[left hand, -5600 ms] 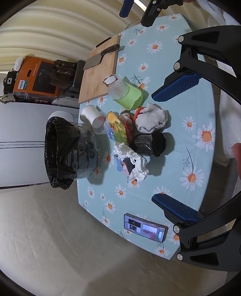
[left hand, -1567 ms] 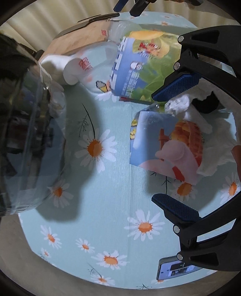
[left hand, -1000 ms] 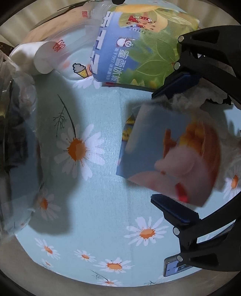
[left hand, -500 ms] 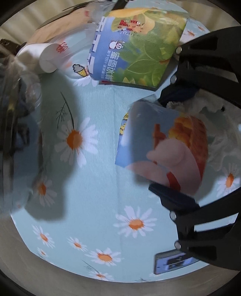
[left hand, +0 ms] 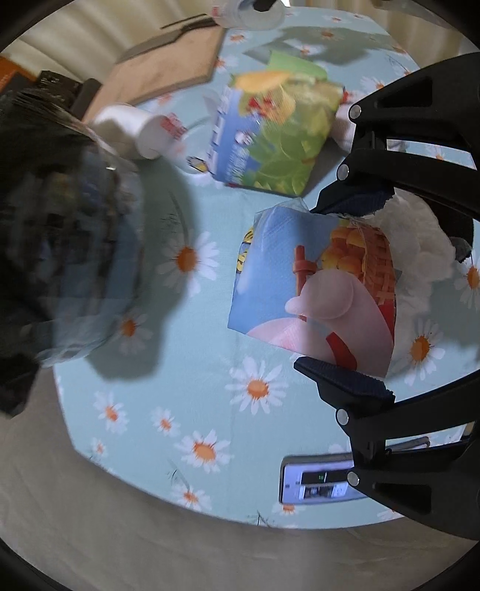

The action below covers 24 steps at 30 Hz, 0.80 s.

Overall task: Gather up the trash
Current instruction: 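Grasp the printed snack bag with the left tool while the right tool grasps the clear cartoon cup, then carry the snack bag and clear cup up over the black trash bin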

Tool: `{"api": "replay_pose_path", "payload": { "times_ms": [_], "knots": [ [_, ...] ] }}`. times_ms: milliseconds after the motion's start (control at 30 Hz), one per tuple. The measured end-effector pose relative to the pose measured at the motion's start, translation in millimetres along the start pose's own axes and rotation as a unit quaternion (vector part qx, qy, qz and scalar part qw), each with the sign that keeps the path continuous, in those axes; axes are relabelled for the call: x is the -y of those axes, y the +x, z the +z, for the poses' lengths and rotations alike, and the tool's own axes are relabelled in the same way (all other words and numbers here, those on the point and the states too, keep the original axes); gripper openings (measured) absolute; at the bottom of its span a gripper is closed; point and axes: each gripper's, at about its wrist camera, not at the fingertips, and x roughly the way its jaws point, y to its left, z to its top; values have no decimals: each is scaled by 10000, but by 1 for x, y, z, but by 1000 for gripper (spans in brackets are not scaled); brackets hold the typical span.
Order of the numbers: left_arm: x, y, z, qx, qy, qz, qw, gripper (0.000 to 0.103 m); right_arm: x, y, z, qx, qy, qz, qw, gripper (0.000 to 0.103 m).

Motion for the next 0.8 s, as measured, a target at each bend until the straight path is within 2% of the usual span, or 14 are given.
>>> {"api": "replay_pose_path", "payload": {
  "times_ms": [300,433,800],
  "knots": [
    [7,-47,18,704,-260,-100,9971,69,4,-38,-16,298,-46,145,9994,69],
    [7,-74,16,1041,-267,-75,9942,69,3,-47,-18,388,-97,198,9990,69],
    [9,-130,13,1706,-192,-32,9851,69,-10,-73,-2,697,-430,343,9960,69]
  ]
}}
